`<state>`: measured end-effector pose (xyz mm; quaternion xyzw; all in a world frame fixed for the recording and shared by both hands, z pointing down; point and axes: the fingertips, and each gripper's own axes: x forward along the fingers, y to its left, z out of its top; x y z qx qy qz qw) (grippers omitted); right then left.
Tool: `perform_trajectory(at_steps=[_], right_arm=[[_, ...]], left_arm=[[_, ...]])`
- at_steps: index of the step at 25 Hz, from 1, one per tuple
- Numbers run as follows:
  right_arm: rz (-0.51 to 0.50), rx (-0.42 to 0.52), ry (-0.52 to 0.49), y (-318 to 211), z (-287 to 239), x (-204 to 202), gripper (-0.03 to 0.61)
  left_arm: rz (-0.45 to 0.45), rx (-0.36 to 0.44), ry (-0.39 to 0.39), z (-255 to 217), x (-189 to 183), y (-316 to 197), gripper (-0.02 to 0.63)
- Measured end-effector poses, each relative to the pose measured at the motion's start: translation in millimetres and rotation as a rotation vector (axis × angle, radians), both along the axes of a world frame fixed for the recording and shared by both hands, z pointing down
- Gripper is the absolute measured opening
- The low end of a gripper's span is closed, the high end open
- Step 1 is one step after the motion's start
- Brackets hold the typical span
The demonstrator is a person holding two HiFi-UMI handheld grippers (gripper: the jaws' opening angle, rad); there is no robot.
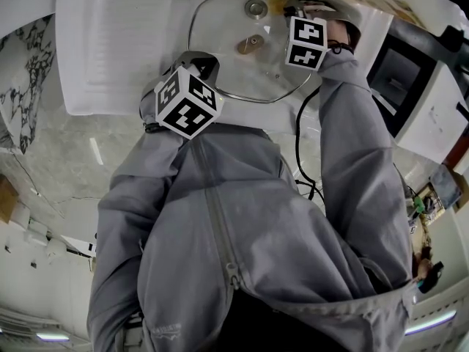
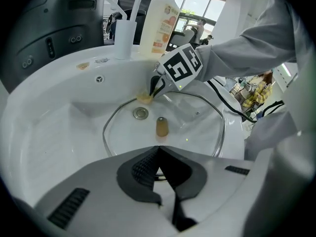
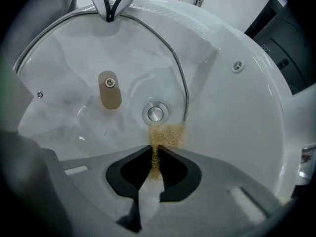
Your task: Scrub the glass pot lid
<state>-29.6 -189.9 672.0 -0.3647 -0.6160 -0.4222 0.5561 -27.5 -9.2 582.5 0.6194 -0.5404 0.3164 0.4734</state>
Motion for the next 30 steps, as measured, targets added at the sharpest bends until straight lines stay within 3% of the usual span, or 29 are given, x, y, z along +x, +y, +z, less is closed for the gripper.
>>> perform_trajectory(at_steps=[21,30], right_arm=[[0.050,0.016,0.215,26,-34,88,0.036],[0.117,-0.106,0.310,68,-67,116,0.035]], left_arm=[[0.001,0.009,-0.026,-2,-2,0,0.006],[0.008,0.017,-0.035,-3,-2,1,0.006]])
